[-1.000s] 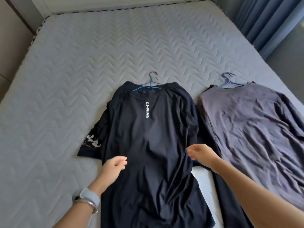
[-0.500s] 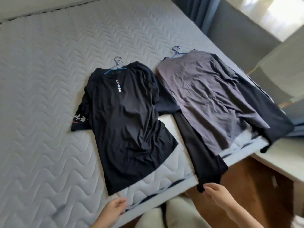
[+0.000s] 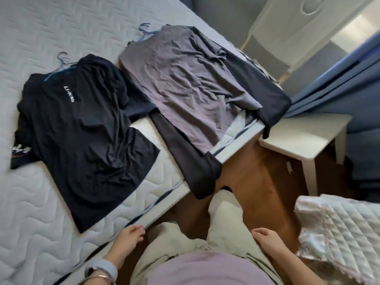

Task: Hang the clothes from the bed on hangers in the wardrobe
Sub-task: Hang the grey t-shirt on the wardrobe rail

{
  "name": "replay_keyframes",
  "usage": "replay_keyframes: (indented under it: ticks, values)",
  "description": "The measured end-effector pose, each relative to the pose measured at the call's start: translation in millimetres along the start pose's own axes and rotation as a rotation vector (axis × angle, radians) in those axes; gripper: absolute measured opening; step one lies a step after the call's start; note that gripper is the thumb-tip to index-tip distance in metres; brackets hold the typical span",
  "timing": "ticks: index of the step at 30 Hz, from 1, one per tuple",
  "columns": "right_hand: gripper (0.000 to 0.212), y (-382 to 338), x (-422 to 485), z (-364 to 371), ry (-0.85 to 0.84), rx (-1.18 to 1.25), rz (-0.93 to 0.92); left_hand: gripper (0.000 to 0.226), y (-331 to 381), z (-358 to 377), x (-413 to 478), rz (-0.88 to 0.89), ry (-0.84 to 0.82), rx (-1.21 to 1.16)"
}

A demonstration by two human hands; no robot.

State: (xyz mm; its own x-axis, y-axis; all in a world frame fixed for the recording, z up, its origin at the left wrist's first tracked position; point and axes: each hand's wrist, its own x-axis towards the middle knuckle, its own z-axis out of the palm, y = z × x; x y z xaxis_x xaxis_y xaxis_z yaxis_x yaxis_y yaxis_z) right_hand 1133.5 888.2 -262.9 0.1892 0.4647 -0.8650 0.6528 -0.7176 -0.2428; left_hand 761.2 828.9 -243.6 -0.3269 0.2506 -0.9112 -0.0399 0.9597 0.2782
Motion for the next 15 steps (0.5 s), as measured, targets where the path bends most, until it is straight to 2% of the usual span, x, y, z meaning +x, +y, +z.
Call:
replay_keyframes:
  ticks: [4,7,11,15]
  values:
    - [0.014,-1.4,35.8,-81.3,-0.036,-0.135,-0.066,0.025,33.8,83.5,-10.9,-0.017,-0.020,-0.098]
    - [0.021,-15.2,62.6,-143.0,0.019,-0.081,-0.122,0.022,54.8,132.3,-20.8,-0.002,-0.019,-0.121]
    - [0.017,-43.6,76.8,-193.7,0.048,0.048,-0.145,0.020,81.1,157.6,-30.0,0.007,-0.014,-0.174]
    - [0.016,-60.6,92.0,-211.5,0.007,0.046,-0.154,0.027,102.6,160.7,-21.3,-0.057,0.001,-0.182]
